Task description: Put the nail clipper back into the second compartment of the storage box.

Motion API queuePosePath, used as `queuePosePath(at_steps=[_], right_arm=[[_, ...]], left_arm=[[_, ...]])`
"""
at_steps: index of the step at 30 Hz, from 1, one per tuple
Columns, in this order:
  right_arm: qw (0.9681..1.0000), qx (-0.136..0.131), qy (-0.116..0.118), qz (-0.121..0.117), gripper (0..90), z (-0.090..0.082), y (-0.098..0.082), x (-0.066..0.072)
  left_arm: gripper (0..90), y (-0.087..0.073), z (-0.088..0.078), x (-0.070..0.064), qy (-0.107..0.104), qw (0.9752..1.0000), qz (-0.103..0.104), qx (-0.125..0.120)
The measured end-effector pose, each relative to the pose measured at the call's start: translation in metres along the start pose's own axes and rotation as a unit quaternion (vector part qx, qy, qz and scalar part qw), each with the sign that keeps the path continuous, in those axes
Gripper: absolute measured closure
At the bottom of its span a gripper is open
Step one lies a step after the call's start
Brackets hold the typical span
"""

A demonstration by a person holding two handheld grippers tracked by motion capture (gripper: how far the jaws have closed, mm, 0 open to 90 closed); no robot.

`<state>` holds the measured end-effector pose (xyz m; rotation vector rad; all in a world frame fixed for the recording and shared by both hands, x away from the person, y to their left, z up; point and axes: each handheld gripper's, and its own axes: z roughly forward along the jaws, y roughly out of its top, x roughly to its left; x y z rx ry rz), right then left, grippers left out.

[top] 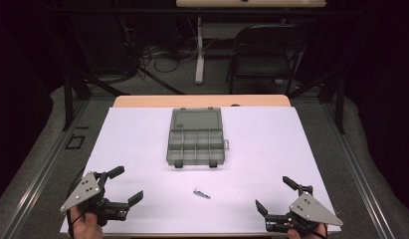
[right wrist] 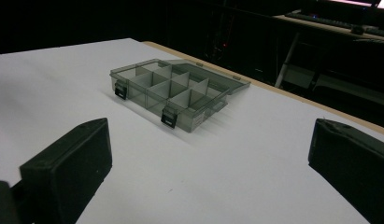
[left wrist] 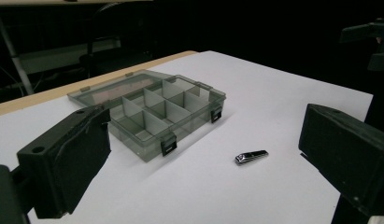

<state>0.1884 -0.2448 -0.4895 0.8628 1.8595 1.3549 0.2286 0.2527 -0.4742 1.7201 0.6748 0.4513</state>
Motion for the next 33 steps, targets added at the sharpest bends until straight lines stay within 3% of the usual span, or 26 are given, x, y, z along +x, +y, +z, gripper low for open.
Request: queuePosePath(at_steps=[14,19,33], right_arm=[[1.0000,-0.004,-0.005,-0.006,0.0,0.001,0.000,0.004],[1.0000,-0.003,-0.005,-0.006,0.0,0.002,0.000,0.005],[1.0000,0.006,-0.004,-0.005,0.0,0.003,-0.001,0.003]], left_arm=[[2.3,0.006,0.003,-0.004,-0.013,0.9997,-0.012,0.014],[2.3,0.019,0.011,-0.005,-0.027,0.9987,-0.001,0.043],[2.4,0.046,0.036,-0.007,-0.047,0.9967,0.010,0.065]])
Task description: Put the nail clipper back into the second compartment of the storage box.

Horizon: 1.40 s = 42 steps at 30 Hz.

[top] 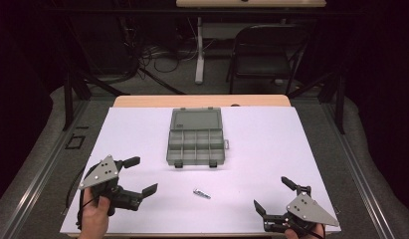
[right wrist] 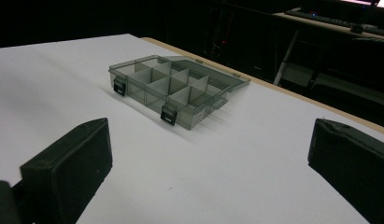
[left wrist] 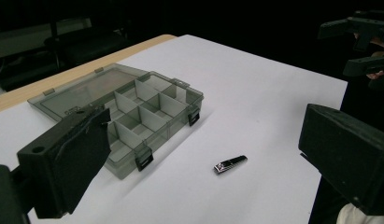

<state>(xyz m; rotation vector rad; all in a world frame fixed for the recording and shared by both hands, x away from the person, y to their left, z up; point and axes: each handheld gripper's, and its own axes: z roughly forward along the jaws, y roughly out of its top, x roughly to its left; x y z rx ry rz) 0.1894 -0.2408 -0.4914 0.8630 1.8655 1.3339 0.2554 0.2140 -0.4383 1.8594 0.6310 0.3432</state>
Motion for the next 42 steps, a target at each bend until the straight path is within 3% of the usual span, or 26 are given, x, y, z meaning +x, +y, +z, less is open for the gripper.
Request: queuePosePath(at_steps=[8,17,20,21,22,23,27,33,42], right_arm=[[1.0000,0.006,0.002,0.002,0.0,0.001,-0.002,-0.002],[0.9999,0.010,0.008,0.000,0.0,0.002,-0.002,-0.001],[0.9999,0.011,0.009,0.001,0.3,0.003,-0.002,-0.001],[0.9999,0.012,0.010,0.001,0.4,0.003,-0.002,-0.001],[0.9999,0.011,0.010,0.001,0.5,0.003,-0.002,-0.001],[0.9998,0.013,0.012,0.001,0.6,0.003,-0.003,-0.001],[0.9997,0.019,0.015,0.001,1.4,0.005,-0.003,-0.001],[0.9996,0.019,0.019,0.000,2.3,0.005,-0.004,0.000],[0.9994,0.023,0.024,0.002,3.4,0.007,-0.005,-0.001]], left_arm=[[2.3,0.010,0.017,0.002,-0.015,0.9996,-0.002,0.022],[7.3,0.012,0.023,0.002,-0.020,0.9992,-0.008,0.035],[7.4,0.014,0.025,0.003,-0.027,0.9984,-0.007,0.050],[7.6,0.016,0.027,0.004,-0.037,0.9964,-0.006,0.076],[8.3,0.016,0.027,0.004,-0.037,0.9964,-0.006,0.076],[9.1,0.018,0.030,0.005,-0.039,0.9945,-0.003,0.097],[9.5,0.019,0.034,0.005,-0.047,0.9916,-0.002,0.121],[9.5,0.020,0.049,0.006,-0.057,0.9843,0.003,0.167],[9.4,0.021,0.074,0.008,-0.084,0.9702,0.011,0.227]])
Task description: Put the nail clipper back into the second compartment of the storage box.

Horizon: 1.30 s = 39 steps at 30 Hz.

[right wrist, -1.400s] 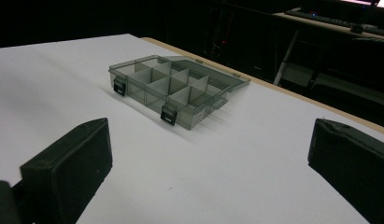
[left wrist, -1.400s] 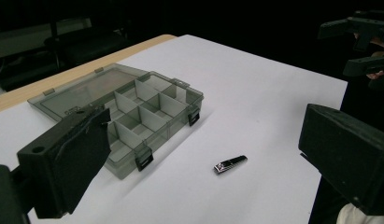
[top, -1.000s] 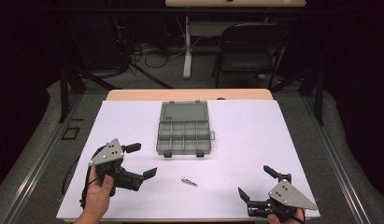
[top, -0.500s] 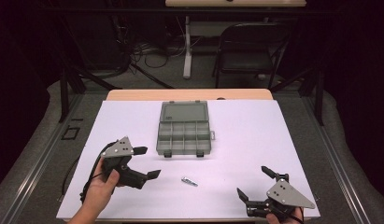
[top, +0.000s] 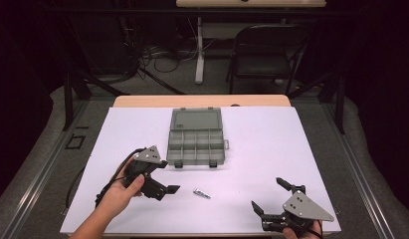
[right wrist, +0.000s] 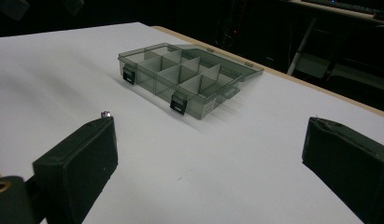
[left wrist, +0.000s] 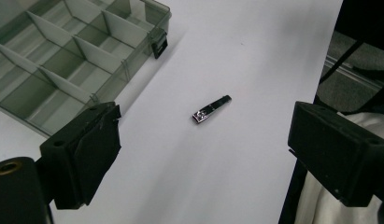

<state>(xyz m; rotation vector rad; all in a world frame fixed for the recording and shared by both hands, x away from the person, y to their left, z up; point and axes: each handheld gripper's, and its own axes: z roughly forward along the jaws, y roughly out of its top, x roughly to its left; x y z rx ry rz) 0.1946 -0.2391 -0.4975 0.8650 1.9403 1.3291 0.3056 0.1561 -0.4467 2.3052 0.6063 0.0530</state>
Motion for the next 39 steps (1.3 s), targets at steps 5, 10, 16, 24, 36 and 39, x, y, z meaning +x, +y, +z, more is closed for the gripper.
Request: queuePosePath(at_steps=[5,10,16,24,36,39], right_arm=[[1.0000,-0.001,0.001,0.001,3.9,0.000,0.000,0.000],[1.0000,0.000,0.005,0.002,4.7,0.001,-0.001,-0.001],[0.9999,0.006,0.009,0.000,5.7,0.002,-0.001,-0.001],[0.9999,0.007,0.011,0.001,6.3,0.003,-0.002,-0.001],[0.9999,0.009,0.013,0.000,7.0,0.003,-0.002,0.000],[0.9998,0.011,0.014,0.000,7.1,0.004,-0.002,0.000]], left_arm=[[9.4,0.005,0.013,0.004,0.006,0.9999,0.001,0.016],[9.3,0.011,0.022,0.010,0.003,0.9995,0.004,0.032],[9.2,0.017,0.036,0.017,0.002,0.9985,-0.004,0.054],[5.6,0.020,0.058,0.017,-0.009,0.9971,0.012,0.075],[4.7,0.020,0.083,0.012,-0.012,0.9922,0.031,0.121],[4.7,0.020,0.087,0.010,-0.013,0.9915,0.034,0.125]])
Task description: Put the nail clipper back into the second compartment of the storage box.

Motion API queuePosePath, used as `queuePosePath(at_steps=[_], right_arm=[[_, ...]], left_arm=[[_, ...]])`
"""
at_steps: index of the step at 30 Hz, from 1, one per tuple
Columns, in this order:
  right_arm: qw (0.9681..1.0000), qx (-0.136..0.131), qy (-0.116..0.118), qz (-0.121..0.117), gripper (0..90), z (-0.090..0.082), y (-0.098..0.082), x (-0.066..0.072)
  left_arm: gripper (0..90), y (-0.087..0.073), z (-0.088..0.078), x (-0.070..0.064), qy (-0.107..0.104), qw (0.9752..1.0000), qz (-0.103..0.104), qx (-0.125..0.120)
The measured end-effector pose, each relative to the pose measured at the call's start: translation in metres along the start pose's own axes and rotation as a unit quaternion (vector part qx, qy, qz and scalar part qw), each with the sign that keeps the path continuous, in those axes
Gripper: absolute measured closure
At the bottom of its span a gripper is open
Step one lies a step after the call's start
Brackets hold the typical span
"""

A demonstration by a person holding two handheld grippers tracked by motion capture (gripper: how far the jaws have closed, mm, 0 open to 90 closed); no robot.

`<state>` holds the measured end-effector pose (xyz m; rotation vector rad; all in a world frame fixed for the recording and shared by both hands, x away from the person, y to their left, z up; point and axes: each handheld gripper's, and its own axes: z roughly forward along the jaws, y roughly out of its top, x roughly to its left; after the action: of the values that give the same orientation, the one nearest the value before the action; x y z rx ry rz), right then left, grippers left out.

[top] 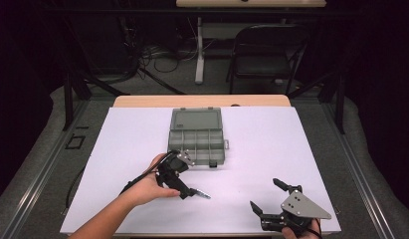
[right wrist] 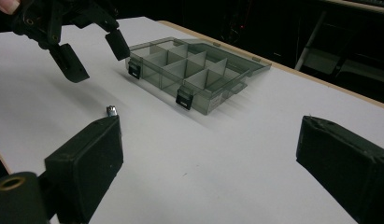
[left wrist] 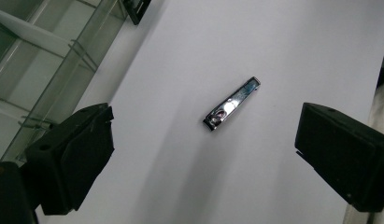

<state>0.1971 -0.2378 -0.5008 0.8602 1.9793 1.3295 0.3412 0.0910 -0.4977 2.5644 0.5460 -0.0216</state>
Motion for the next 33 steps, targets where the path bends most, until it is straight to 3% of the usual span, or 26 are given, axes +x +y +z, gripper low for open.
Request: queuePosePath(at_steps=[9,17,24,26,30,33], right_arm=[[1.0000,-0.001,0.002,-0.001,7.1,0.001,-0.001,0.000],[1.0000,-0.002,0.003,0.000,7.3,0.001,0.000,0.000],[1.0000,0.000,0.003,0.000,7.4,0.001,-0.001,0.000],[1.0000,0.000,0.004,0.000,7.5,0.002,-0.001,0.000],[1.0000,0.002,0.005,-0.001,7.6,0.002,-0.001,0.000],[1.0000,0.003,0.005,-0.001,7.8,0.002,-0.001,0.000]], left_arm=[[8.8,0.006,0.008,-0.005,0.002,0.9997,0.018,0.015],[16.2,0.012,0.013,-0.011,0.010,0.9984,0.049,0.027],[31.1,0.016,0.017,-0.016,0.029,0.9960,0.076,0.038],[42.6,0.016,0.018,-0.017,0.026,0.9953,0.083,0.042],[47.0,0.017,0.021,-0.018,0.023,0.9942,0.086,0.061],[49.8,0.017,0.025,-0.018,0.020,0.9922,0.100,0.072]])
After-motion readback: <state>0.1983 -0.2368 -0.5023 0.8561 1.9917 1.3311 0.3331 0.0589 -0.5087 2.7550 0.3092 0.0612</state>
